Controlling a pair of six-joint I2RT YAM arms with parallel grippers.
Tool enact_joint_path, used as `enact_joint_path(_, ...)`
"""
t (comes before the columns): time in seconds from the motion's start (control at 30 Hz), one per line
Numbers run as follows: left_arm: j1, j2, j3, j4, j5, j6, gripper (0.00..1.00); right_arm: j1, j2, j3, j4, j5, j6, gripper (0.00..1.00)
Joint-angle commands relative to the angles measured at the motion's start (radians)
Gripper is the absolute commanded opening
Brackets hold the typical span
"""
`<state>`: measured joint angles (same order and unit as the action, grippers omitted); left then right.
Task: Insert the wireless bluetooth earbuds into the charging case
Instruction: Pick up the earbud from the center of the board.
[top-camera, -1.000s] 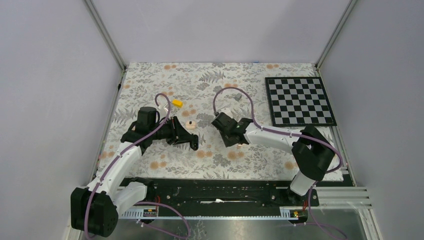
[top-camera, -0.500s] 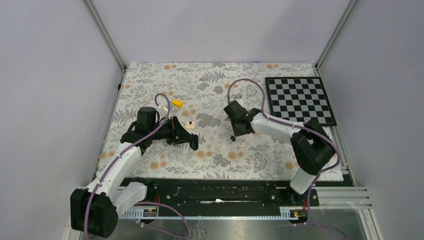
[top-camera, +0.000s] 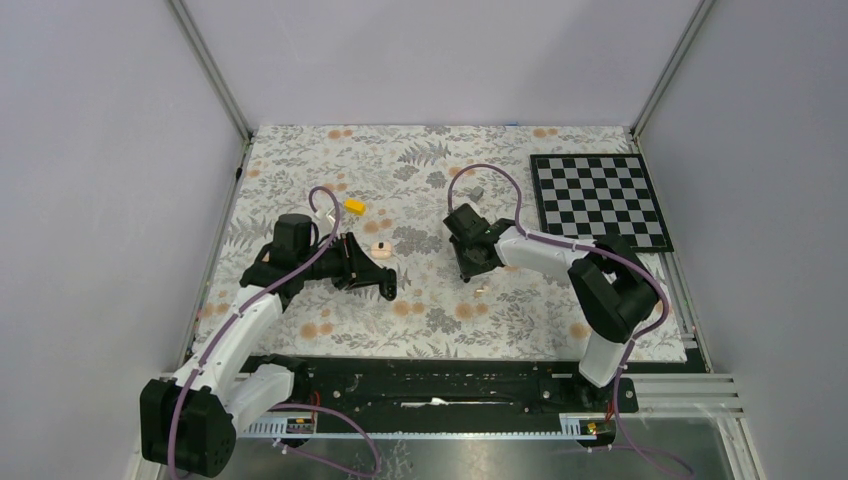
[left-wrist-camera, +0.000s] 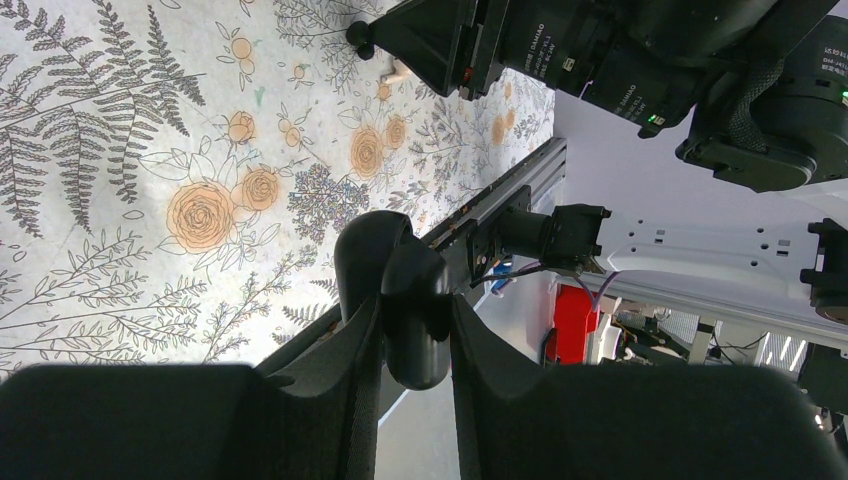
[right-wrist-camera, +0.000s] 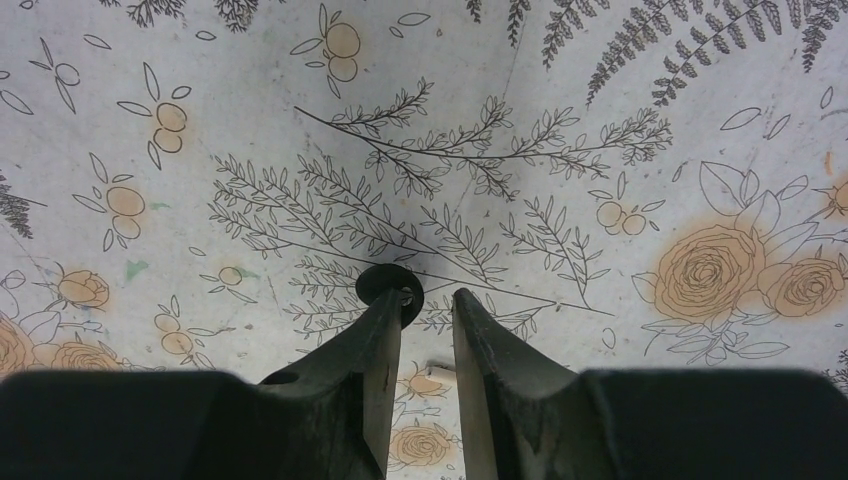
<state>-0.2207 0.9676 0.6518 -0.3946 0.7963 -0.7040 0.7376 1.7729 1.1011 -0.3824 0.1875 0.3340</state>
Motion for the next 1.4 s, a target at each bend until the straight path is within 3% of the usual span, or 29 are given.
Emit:
enact_joint_path(0.0,0.000,-0.014,0.028,0.031,0.011,0.011,0.00,0.003,0.028,0.013,0.018,-0.034,-0.008,0.33)
enact_joint_path(0.83,0.000,0.002,0.024,0.042,0.016,0.012,0.00,0.005,0.011,-0.012,0.055,-0.184,0.008,0.35)
enact_joint_path(1.07,0.000,0.005,0.029,0.042,0.016,0.014,0.00,0.005,0.019,-0.012,0.057,-0.216,0.013,0.27)
enact_joint_path(1.3,0.000,0.008,0.028,0.042,0.014,0.012,0.00,0.005,-0.028,-0.017,0.047,-0.173,0.026,0.03)
enact_joint_path(1.37,0.000,0.012,0.029,0.042,0.014,0.011,0.00,0.007,-0.061,-0.016,0.034,-0.151,0.038,0.00)
